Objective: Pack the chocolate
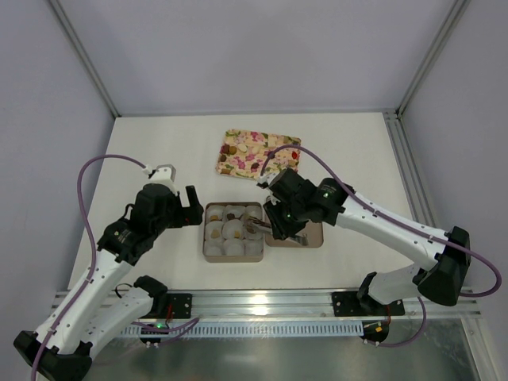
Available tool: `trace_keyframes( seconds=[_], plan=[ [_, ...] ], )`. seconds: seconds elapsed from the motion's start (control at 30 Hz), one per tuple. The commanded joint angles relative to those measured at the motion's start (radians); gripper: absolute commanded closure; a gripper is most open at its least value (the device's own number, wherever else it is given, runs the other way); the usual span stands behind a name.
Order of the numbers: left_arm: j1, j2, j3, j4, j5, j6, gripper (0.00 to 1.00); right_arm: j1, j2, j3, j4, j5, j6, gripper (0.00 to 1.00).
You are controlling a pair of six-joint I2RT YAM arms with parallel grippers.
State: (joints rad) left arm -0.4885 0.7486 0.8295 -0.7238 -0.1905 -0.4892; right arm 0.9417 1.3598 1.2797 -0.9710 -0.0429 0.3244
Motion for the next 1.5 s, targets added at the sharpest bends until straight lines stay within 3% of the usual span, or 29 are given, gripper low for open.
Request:
trace_keyframes(
  seconds=[0.0, 0.53, 0.8, 1.1, 1.47],
  plan=[
    [0.004, 0.000, 0.000, 0.009, 0.000, 0.003, 0.00, 0.017, -0.025, -0.010, 0.018, 0.020, 0.016, 0.66],
    [0.004, 0.003, 0.000, 0.009, -0.001, 0.005, 0.00, 0.037, 0.010, 0.006, 0.003, 0.038, 0.007, 0.61],
    [0.004, 0.000, 0.000, 0.009, 0.000, 0.003, 0.00, 0.020, 0.001, 0.090, -0.026, 0.130, -0.005, 0.60],
    [0.004, 0.001, 0.000, 0.011, 0.003, 0.006, 0.00, -0.268, 0.145, 0.335, -0.040, 0.133, -0.123, 0.58],
    [0.004, 0.017, 0.002, 0.012, 0.014, 0.009, 0.00, -0.438, 0.298, 0.371, -0.012, 0.133, -0.169, 0.58]
  ],
)
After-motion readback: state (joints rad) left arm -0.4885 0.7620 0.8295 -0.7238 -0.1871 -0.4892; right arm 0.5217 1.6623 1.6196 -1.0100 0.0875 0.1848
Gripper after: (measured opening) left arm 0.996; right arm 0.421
